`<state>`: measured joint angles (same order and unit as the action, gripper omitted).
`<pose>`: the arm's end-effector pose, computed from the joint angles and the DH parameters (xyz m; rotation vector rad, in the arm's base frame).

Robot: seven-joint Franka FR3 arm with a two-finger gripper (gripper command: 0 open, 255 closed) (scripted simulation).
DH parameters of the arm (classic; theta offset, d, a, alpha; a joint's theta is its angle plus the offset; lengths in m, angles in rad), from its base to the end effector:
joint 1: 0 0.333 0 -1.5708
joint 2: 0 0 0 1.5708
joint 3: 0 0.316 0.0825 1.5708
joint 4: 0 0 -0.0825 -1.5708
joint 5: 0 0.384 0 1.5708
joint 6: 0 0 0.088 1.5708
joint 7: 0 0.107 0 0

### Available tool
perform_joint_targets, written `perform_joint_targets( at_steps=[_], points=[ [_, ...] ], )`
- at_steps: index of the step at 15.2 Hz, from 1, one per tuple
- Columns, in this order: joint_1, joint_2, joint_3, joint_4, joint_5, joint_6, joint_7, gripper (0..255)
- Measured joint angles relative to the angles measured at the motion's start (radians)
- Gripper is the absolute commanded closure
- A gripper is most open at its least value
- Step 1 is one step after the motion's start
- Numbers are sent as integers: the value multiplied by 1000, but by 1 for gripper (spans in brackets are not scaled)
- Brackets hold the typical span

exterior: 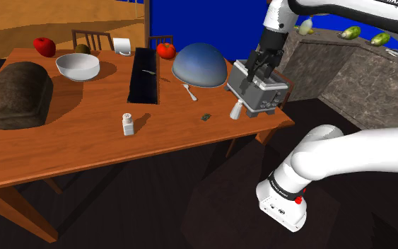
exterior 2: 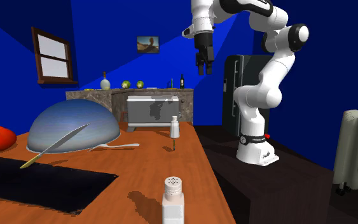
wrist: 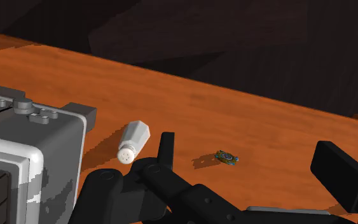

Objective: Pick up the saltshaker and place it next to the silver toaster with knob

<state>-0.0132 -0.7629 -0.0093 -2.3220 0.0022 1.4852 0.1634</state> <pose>0.3041 -0.0075 0.5922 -3.1230 0.2865 0.1166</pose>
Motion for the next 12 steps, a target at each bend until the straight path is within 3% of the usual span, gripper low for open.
perform_joint_targets(
  at_steps=[4, 12],
  points=[
    [14, 34, 32, -6, 23, 44, 32, 0],
    [58, 222, 152, 19, 88, 227, 147, 0]
  ],
)
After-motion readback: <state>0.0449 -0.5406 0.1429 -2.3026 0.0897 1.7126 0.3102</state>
